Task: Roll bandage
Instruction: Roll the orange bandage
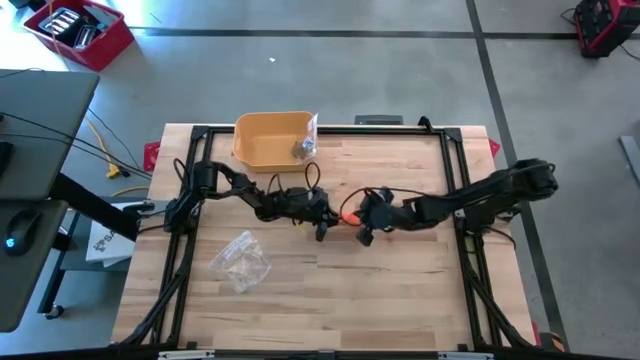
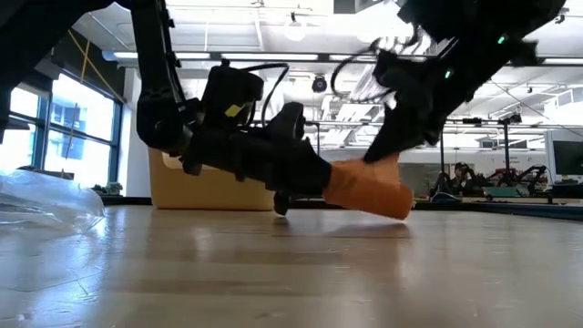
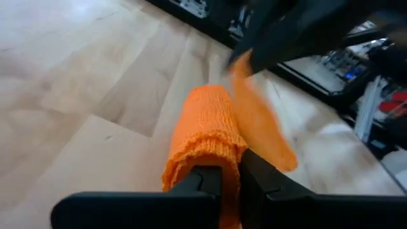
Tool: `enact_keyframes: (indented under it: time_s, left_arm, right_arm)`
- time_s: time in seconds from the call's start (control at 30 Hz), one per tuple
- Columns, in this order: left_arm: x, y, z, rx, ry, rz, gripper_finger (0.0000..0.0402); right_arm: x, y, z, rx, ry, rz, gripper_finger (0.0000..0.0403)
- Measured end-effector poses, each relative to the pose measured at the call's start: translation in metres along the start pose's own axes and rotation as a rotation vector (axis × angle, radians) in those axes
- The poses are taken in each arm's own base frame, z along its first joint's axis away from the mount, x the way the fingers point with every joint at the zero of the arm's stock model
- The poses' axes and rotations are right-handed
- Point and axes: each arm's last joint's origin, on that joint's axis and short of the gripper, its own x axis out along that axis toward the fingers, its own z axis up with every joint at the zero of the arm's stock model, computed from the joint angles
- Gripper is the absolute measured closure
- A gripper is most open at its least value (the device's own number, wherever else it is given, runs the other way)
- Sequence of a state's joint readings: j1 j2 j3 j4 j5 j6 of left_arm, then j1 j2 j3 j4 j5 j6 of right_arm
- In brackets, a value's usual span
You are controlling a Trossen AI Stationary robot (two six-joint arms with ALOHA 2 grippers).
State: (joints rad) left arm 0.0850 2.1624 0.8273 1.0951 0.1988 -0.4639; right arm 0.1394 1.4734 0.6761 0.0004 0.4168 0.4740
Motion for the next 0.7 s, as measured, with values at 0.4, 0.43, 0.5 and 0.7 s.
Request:
enact_keyframes:
  time_s: [0.4,0.43,0.5,0.7]
  left_arm:
    - [0.001,-0.001,0.002,-0.146,0.034,-0.045,0.0307]
    - [0.001,0.000,0.003,-0.166,0.037,-0.048,0.0298]
    - [0.001,0.001,0.003,-0.191,0.050,-0.050,0.0282]
    - [0.000,0.003,0.004,-0.284,0.055,-0.051,0.0246]
  right_arm:
    - [0.036,-0.003,-0.021,0.058,0.125,-0.015,0.0403]
    - [0.037,-0.003,-0.021,0.060,0.128,-0.015,0.0403]
    - [0.037,-0.003,-0.021,0.060,0.131,-0.012,0.0403]
    - [0.037,-0.002,-0.021,0.065,0.131,0.009,0.0403]
